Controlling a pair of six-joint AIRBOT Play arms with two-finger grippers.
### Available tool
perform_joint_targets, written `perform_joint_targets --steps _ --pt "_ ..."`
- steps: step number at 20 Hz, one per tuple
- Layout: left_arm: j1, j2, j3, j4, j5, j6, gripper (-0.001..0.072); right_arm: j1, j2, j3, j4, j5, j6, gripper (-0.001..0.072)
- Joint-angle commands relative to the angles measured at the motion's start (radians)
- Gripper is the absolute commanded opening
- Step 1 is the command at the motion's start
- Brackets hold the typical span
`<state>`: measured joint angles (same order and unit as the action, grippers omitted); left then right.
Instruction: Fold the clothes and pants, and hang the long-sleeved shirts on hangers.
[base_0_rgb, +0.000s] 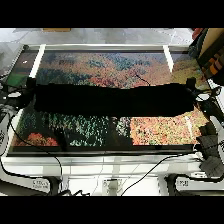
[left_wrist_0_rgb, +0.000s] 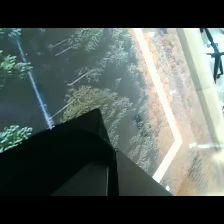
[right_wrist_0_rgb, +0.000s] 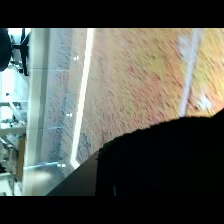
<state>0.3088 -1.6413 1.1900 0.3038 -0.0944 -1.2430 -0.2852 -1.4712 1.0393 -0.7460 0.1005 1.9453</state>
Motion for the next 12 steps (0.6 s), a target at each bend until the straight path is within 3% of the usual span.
perform_joint_targets --steps 1,5,7,8,9,10,12 --pt "-0.023 -0.003 0.015 0.001 0.027 0.0 0.0008 0.0 -0.002 0.024 -0.044 -0.016 -0.059 0.0018" --pt "-0.048 -0.003 0.021 0.001 0.069 0.0 0.0008 0.0 -0.009 0.025 -0.045 -0.044 -0.061 0.0017" --pt "-0.054 -0.005 0.021 0.001 0.076 0.001 0.0009 0.0 -0.009 0.024 -0.046 -0.069 -0.133 0.0018" --pt "-0.054 -0.006 0.021 0.006 0.076 0.002 0.0119 0.0 -0.009 0.024 -0.047 -0.075 -0.196 0.0072" --pt "-0.054 -0.005 0.021 0.034 0.076 0.002 0.0498 0.0 -0.009 0.024 -0.047 -0.078 -0.259 0.033" --pt "-0.054 -0.005 0.021 0.07 0.074 0.002 0.072 0.0 -0.009 0.024 -0.046 -0.077 -0.301 0.0505" --pt "-0.05 0.01 0.021 0.16 0.027 0.002 0.0708 -0.002 -0.005 0.024 -0.046 -0.06 -0.312 0.0531"
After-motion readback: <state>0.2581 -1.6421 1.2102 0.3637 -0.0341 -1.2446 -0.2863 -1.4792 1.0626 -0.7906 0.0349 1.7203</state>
